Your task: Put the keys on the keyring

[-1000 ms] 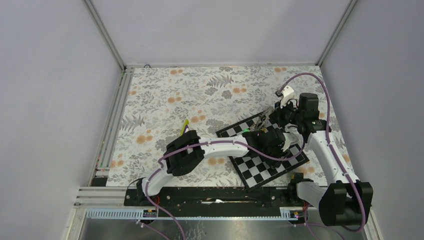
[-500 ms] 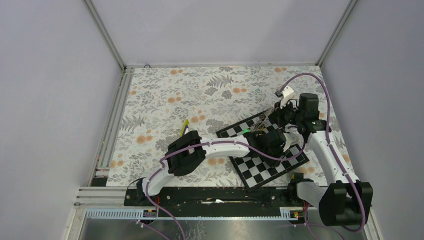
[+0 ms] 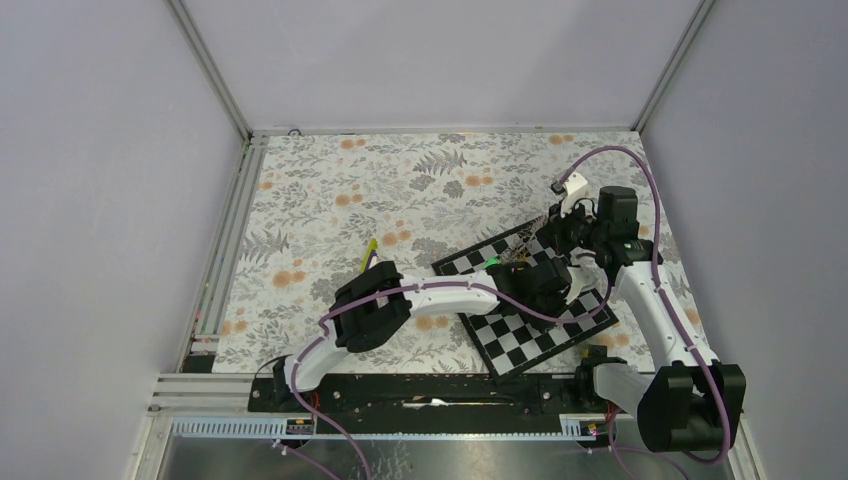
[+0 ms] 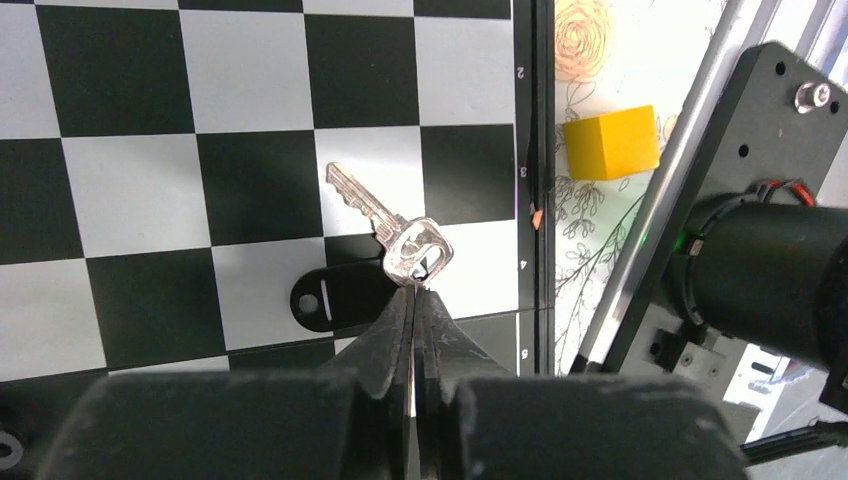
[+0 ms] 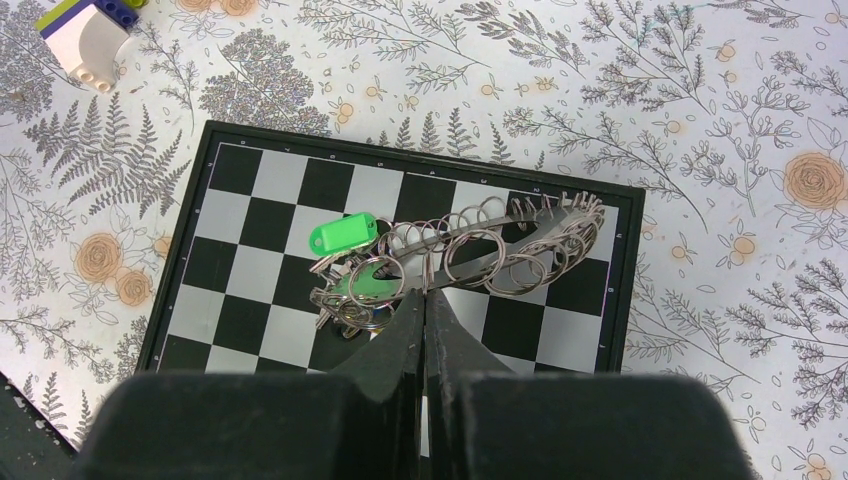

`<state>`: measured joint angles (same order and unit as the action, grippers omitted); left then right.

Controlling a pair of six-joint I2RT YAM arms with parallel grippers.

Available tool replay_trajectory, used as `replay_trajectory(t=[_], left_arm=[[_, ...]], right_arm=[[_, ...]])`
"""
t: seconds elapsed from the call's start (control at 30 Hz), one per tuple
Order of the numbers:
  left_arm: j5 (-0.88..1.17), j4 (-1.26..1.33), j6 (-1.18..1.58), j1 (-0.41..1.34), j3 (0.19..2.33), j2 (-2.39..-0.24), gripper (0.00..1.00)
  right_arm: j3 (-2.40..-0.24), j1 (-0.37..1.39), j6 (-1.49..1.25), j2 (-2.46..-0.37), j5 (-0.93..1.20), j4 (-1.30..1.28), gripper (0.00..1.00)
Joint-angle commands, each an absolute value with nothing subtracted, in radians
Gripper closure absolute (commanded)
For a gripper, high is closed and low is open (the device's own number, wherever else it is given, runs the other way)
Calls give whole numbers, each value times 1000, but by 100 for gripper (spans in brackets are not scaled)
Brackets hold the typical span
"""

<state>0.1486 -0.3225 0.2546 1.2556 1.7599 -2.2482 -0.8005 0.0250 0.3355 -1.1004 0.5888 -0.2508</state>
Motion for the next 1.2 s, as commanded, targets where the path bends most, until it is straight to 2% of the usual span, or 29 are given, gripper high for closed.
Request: replay_trajectory(t=[0.0, 0.23, 0.37, 0.67, 0.9, 1.17], left_arm=[[141, -324, 197, 1262, 1734, -2141, 100], [230, -323, -56, 1255, 1552, -1919, 100], [239, -375, -220, 1229, 1446, -1754, 100], [444, -571, -440, 953, 1402, -1503, 100], [610, -659, -655, 798, 1426, -1438, 100], [722, -724, -928, 795, 1432, -1437, 100]], right_arm=[[-804, 20, 330, -1092, 627, -225, 100], [-797, 21, 379, -1064, 677, -228, 100], [-796, 20, 422, -1042, 775, -245, 100], [-853, 37, 517, -1047, 975, -358, 100], [-850, 169, 613, -997, 996, -362, 100], [-870, 287, 680, -1029, 1093, -339, 100]])
